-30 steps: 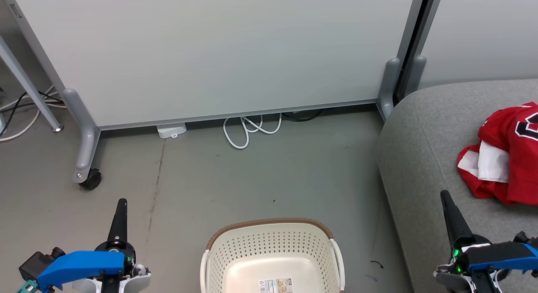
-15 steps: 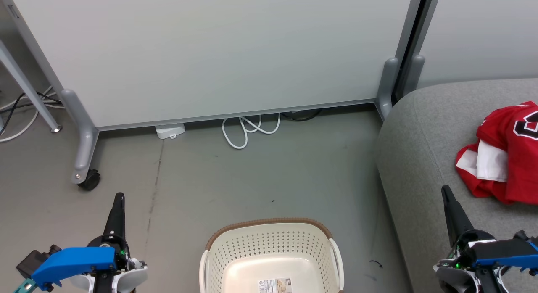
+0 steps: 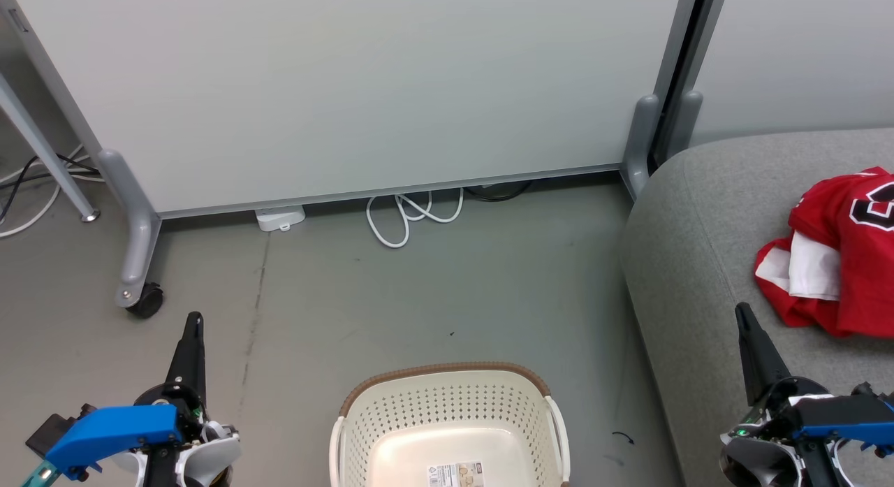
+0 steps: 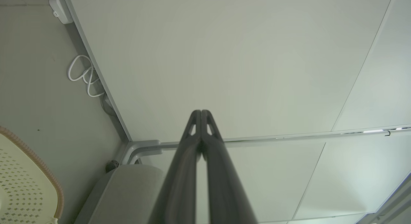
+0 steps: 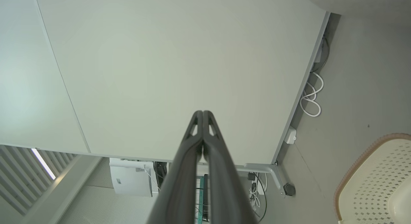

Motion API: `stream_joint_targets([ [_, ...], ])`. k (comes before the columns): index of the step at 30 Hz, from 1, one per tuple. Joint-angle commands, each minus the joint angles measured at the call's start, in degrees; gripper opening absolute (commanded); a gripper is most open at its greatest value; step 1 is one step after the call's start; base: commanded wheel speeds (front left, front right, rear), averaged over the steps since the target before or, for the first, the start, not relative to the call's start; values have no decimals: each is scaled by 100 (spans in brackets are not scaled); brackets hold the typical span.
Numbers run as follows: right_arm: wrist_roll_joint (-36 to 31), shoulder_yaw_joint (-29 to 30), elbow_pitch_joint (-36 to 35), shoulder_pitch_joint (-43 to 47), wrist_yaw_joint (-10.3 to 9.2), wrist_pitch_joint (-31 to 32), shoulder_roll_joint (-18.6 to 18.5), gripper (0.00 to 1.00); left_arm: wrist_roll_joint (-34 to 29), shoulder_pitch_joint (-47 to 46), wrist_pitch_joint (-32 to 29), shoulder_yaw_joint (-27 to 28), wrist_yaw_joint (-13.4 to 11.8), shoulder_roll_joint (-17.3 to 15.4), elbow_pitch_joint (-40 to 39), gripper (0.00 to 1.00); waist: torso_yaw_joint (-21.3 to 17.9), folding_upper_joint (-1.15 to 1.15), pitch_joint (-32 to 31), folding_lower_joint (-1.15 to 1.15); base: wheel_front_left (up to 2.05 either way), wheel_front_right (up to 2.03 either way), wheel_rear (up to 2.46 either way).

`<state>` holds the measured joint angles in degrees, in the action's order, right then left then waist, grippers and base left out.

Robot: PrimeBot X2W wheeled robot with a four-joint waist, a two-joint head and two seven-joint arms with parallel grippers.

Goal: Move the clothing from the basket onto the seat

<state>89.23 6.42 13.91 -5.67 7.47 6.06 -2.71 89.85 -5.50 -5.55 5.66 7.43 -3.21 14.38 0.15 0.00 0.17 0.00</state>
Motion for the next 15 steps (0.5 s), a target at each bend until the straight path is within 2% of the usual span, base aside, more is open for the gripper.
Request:
stream_joint_targets([
  [1,142,13,11,-67,4,37,-30,0,108,-86,-43,47,10,3,-38,0,-3,0,0,0,0,0,0],
  [15,326,16,17,-85,4,59,-30,0,271,-100,-97,77,10,13,-50,0,-15,0,1,0,0,0,0],
])
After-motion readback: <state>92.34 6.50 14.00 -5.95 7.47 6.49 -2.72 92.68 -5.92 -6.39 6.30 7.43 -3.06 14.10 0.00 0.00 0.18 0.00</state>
